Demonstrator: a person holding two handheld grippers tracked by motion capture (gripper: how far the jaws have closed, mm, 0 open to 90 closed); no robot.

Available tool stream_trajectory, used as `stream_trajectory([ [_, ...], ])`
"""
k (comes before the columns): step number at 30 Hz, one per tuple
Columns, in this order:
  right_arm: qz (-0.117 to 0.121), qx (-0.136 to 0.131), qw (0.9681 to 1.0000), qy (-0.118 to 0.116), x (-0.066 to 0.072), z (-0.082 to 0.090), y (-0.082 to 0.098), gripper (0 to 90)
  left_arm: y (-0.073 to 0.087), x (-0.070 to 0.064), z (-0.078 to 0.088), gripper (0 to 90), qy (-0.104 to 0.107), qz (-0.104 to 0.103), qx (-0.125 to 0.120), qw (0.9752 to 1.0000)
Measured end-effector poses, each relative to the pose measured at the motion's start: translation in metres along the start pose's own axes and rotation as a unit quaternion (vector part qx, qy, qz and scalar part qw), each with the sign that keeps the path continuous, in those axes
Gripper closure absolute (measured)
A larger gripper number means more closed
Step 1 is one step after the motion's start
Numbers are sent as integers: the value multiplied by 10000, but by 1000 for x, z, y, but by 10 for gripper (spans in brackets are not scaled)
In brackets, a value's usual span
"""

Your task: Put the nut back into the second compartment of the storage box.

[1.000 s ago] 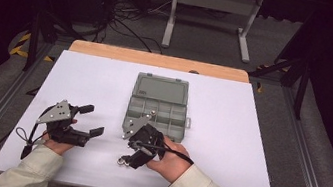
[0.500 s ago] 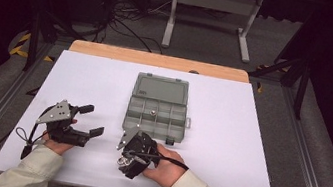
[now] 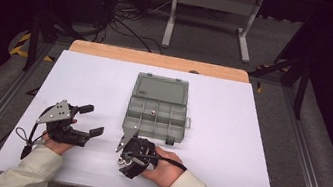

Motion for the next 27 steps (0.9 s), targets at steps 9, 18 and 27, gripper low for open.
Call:
stream_trajectory([
  [9, -44, 6, 10000, -61, -2, -3, 1, 553, 0, 0, 0, 118, 4, -4, 9, 10000],
  [18, -184, -3, 9998, -116, -4, -5, 2, 666, 0, 0, 0, 118, 7, 2, 9, 10000],
  [27, -216, 47, 9997, -50, -4, -3, 2, 683, 0, 0, 0, 118, 7, 0, 8, 10000],
])
Point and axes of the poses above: each handheld gripper's, and its own axes: z roughly backward along the jaws, y roughly out of its underside, x roughly to its left, the point moved 3 cm from there along -z, roughly forward along the jaws, and after that the axes turned 7 degrees about z, right-handed, at the moved point
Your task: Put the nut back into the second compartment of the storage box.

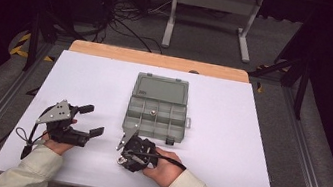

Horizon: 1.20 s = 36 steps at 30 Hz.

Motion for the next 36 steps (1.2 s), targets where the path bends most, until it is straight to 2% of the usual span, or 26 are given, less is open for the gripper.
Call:
stream_trajectory([
  [5, -49, -19, 10000, 26, 0, 3, 0, 701, 0, 0, 0, 118, 1, -1, 19, 10000],
  [8, 2, -37, 10000, 60, 0, 7, 0, 701, 0, 0, 0, 118, -4, 5, 8, 10000],
  [16, -20, -249, 9996, 154, -5, 29, -5, 701, 0, 0, -1, 117, -15, 2, 5, 10000],
  [20, 40, -337, 9992, 209, -11, 39, -7, 700, 0, 0, -1, 118, -16, 2, 7, 10000],
  [22, -16, -367, 9990, 251, -12, 43, -9, 700, 0, 0, -1, 117, -15, 1, 9, 10000],
  [23, 45, -375, 9990, 248, -14, 45, -10, 700, 0, 0, -1, 117, -16, 0, 10, 10000],
  [31, 8, -500, 9982, 338, -26, 61, -17, 700, 0, 0, 0, 118, -18, -3, 3, 10000],
  [32, -67, -499, 9982, 321, -27, 63, -17, 700, 0, 0, 0, 117, -5, 3, 12, 10000],
  [36, -104, -569, 9976, 368, -34, 69, -19, 700, 0, 1, 0, 117, -12, -8, 15, 10000],
])
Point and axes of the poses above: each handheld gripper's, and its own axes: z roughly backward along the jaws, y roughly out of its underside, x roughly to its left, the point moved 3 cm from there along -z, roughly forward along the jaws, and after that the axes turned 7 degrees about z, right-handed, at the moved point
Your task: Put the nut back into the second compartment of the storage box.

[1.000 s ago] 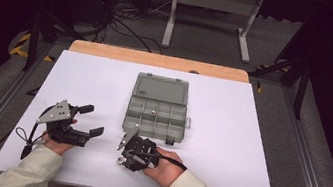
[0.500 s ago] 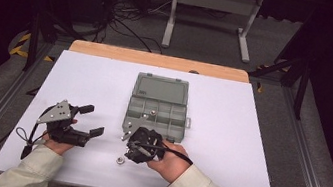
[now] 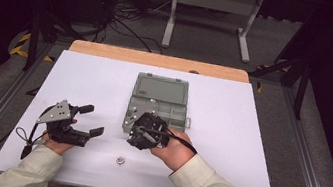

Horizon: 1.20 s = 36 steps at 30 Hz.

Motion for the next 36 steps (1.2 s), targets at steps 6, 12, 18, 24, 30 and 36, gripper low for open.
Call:
stream_trajectory([
  [6, -101, -29, 9999, 81, -13, 7, -3, 700, 0, 0, 0, 117, -1, -1, -2, 10000],
  [12, -192, -71, 9996, 215, -28, 12, -6, 701, 0, 0, 0, 117, 14, 1, 12, 10000],
  [18, -250, -102, 9991, 318, -40, 16, -8, 700, 0, 0, 0, 117, 5, 0, 13, 10000],
  [24, -366, -109, 9984, 424, -55, 19, -10, 700, 0, 0, 0, 117, -7, 5, -8, 10000],
  [30, -460, -100, 9976, 501, -66, 20, -11, 700, 0, 0, 0, 117, 6, -1, 7, 10000],
  [36, -534, -109, 9967, 601, -77, 20, -13, 701, 0, 0, 0, 117, 18, 1, 18, 10000],
])
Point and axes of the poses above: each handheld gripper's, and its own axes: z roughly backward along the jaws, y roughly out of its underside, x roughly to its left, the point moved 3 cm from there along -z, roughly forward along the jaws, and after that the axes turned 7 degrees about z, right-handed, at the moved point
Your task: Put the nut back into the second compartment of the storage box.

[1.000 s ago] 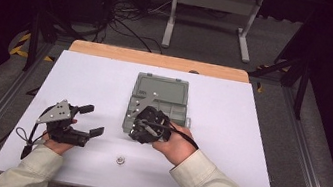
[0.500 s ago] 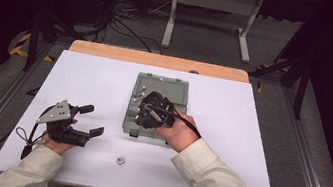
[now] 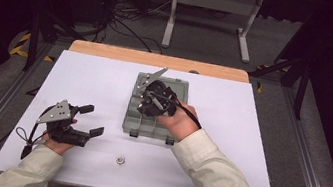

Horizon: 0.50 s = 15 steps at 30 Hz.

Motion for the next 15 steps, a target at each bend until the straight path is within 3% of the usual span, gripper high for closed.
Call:
stream_trajectory([
  [15, -321, -15, 9991, 280, -34, -7, 1, 700, 0, 0, 0, 117, 11, 6, -14, 10000],
])
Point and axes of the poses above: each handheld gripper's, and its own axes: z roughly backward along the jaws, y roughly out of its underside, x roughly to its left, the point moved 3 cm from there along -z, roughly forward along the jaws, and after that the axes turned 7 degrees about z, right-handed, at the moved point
